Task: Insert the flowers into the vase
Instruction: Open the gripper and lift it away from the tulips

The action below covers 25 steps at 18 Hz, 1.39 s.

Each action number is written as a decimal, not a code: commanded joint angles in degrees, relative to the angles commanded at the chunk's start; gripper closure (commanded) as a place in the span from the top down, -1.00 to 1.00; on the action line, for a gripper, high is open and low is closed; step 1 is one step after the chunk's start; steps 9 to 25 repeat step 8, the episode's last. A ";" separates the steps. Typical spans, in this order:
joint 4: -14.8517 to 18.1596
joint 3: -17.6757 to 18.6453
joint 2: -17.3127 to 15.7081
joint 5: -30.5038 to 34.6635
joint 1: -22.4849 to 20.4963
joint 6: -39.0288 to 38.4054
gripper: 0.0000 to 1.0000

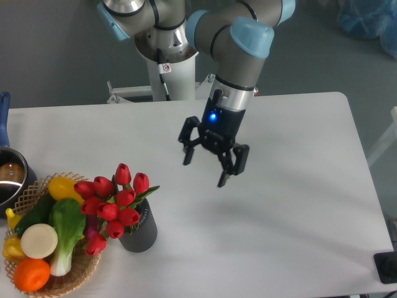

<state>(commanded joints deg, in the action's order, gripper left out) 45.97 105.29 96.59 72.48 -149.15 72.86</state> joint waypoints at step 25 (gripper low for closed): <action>3.61 2.10 0.00 10.37 -1.32 0.26 1.00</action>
